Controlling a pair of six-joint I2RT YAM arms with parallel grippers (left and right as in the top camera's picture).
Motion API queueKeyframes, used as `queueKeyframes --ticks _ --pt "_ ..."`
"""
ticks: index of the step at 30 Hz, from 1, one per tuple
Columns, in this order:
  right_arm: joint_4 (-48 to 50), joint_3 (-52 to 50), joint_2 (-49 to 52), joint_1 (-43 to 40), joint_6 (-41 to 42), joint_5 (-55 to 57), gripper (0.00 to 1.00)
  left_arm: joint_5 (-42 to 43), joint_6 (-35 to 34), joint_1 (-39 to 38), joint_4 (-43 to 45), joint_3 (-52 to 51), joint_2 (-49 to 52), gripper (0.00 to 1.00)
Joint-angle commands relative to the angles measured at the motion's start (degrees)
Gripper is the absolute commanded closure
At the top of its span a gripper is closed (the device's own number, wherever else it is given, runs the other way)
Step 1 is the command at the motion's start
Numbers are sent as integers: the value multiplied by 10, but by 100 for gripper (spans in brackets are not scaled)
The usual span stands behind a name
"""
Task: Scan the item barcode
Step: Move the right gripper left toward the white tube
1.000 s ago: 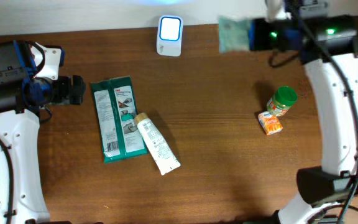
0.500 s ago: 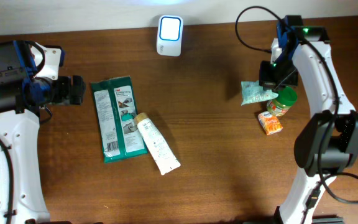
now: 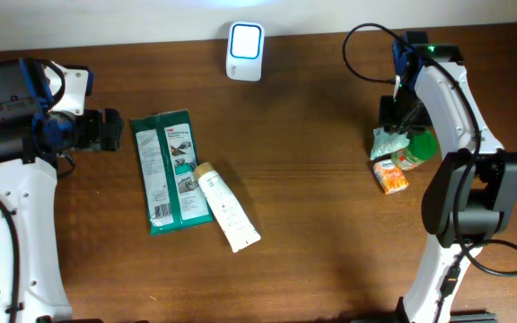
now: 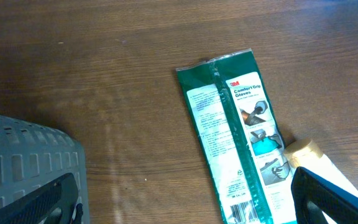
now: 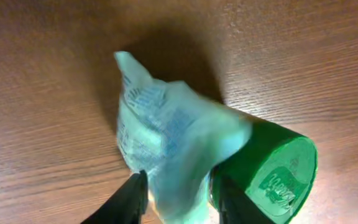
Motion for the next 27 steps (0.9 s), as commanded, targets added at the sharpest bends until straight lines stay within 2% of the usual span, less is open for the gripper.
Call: queueKeyframes --ticks 1,4,6,10,12,18,23,25,27 --pt "-31 19 7 3 1 13 65 2 9 2 0 5 -3 1" --pt "-89 85 2 3 1 -3 63 2 9 2 0 5 -3 1" --pt "-134 144 0 6 -22 -63 63 2 9 2 0 5 -3 1" --pt "-214 223 -4 26 -124 -300 62 2 9 2 0 5 -3 1" --pt "-231 224 -3 44 -142 -363 62 2 9 2 0 5 -3 1" --pt "-202 166 -2 146 -139 -367 61 2 9 2 0 5 -3 1" --pt "-119 58 -2 243 -135 -394 62 2 9 2 1 5 -3 1" --pt "-77 21 -2 278 -134 -419 67 2 9 2 1 5 -3 1" --pt "-29 -8 -2 317 -115 -422 77 2 9 2 1 5 -3 1"
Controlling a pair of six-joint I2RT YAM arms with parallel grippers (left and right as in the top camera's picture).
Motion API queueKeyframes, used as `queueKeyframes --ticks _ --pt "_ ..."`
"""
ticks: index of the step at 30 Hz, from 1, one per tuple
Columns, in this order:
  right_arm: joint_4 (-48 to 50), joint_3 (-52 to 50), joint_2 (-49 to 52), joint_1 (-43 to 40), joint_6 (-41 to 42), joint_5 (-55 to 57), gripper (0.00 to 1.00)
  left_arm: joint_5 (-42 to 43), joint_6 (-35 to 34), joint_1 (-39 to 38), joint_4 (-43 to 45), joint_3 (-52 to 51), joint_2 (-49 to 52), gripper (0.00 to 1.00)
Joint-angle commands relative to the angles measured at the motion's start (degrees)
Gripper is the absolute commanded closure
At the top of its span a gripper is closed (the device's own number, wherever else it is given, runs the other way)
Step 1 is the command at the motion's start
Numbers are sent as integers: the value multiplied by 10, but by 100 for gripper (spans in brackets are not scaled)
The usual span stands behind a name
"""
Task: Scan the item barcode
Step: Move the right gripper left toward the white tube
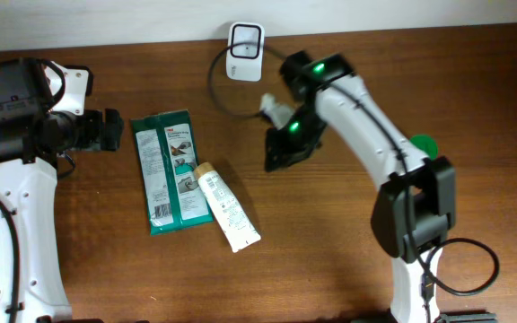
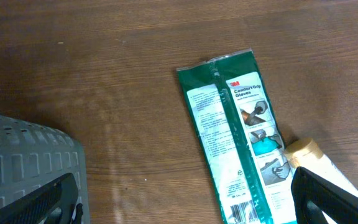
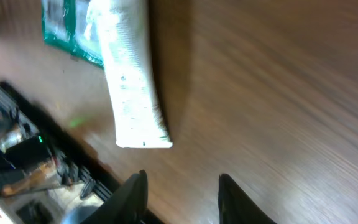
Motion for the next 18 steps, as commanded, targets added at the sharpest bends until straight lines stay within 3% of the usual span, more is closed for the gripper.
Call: queueKeyframes --ticks 1,9,18 --pt "68 -44 -5 65 37 -30 79 2 9 2 0 5 -3 1" --pt "293 -84 8 169 162 42 81 2 9 2 0 5 -3 1" --pt "346 -85 78 214 176 55 78 2 9 2 0 5 -3 1"
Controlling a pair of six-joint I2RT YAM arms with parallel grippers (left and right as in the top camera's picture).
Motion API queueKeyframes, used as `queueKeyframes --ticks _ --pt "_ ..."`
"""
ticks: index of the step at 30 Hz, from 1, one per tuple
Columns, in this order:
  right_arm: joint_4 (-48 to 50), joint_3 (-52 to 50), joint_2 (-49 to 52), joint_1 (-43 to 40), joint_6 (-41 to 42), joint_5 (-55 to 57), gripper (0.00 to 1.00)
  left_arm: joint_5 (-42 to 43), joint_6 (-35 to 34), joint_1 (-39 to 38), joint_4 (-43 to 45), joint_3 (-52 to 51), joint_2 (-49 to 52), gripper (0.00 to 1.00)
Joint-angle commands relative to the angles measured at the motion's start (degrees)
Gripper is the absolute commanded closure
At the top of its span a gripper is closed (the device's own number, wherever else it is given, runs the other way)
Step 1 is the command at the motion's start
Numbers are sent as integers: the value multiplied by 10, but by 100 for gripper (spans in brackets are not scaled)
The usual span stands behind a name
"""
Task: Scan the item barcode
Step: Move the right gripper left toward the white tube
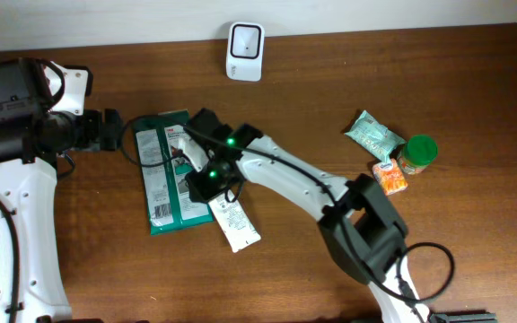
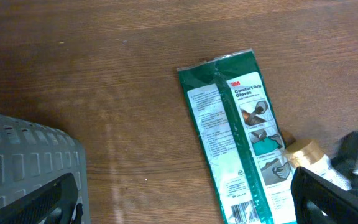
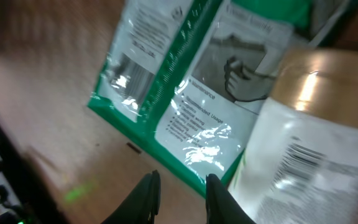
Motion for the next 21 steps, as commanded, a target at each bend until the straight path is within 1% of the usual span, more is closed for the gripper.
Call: queueKeyframes --ticks 1,4,10,12,14,15,16,21 --pt "7 -4 40 9 9 11 78 2 9 1 0 5 -3 1" --pt "3 -4 56 3 9 26 78 2 9 1 0 5 -3 1" --pt "-38 -4 56 -31 5 145 78 2 9 1 0 5 -3 1" --pt "-48 -4 56 -50 -15 167 78 2 9 1 0 5 -3 1" --pt "-57 2 54 -67 -48 143 76 2 9 1 0 5 -3 1" --pt "-74 15 50 -78 -79 105 75 2 9 1 0 5 -3 1" --pt "-102 36 45 -87 -92 79 74 2 9 1 0 5 -3 1" --pt "-213 129 11 -103 -91 70 74 2 9 1 0 5 -3 1"
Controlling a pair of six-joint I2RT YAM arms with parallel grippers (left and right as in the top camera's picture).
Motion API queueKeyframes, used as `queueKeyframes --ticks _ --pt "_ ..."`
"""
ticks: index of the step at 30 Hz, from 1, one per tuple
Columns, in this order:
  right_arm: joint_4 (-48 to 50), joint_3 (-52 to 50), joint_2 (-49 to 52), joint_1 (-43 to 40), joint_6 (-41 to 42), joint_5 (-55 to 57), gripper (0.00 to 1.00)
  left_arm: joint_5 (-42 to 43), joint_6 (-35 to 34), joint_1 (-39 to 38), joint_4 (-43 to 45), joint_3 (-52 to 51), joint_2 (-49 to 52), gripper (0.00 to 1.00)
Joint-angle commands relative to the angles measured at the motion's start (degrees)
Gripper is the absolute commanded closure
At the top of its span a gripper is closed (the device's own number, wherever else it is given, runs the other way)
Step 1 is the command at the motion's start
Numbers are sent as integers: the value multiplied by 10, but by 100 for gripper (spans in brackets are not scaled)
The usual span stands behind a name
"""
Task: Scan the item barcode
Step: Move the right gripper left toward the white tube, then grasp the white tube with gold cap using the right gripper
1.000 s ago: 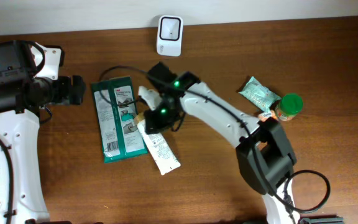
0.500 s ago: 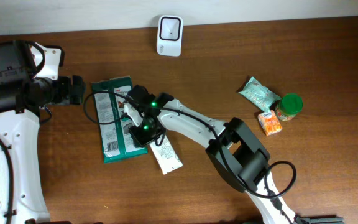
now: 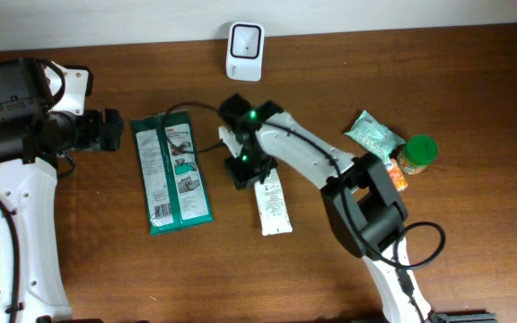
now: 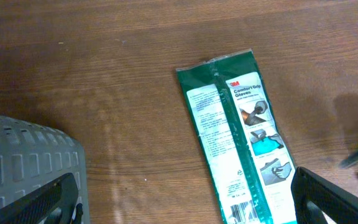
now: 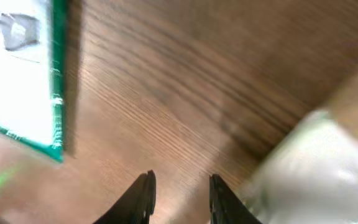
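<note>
A white tube with a tan cap (image 3: 272, 205) lies lengthwise in the middle of the table, showing as a blurred white shape (image 5: 316, 155) in the right wrist view. My right gripper (image 3: 243, 168) sits at the tube's upper-left end, its jaws open (image 5: 180, 198) over bare wood with nothing between them. A green glove package (image 3: 170, 170) lies flat to the left, its barcode end toward me (image 4: 244, 208). The white scanner (image 3: 245, 39) stands at the back edge. My left gripper (image 3: 108, 130) hovers left of the package, open wide (image 4: 185, 205).
A pale green snack pack (image 3: 374, 135), a green-lidded jar (image 3: 417, 150) and a small orange carton (image 3: 390, 177) sit together at the right. A grey slotted basket (image 4: 23, 155) is at the far left, below my left wrist.
The white tube has moved right, off the green package's edge, and now lies nearly straight up and down. My right gripper has moved right with it. The left arm is unchanged.
My right gripper was shut on the pale green snack pack beside the jar. Then it was over the table's middle near the scanner. Then it was at the tube's cap by the green package, the snack pack lying near the jar. Now the tube lies further right.
</note>
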Motion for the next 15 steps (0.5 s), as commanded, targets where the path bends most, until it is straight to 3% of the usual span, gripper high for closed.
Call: queueKeyframes --ticks 1,7,15 --pt "-58 85 -47 -12 -19 -7 73 2 9 2 1 5 -3 1" --pt "-158 141 -54 -53 33 71 74 2 9 2 0 5 -3 1" --pt "-172 51 -51 6 33 35 74 2 9 2 0 5 -3 1"
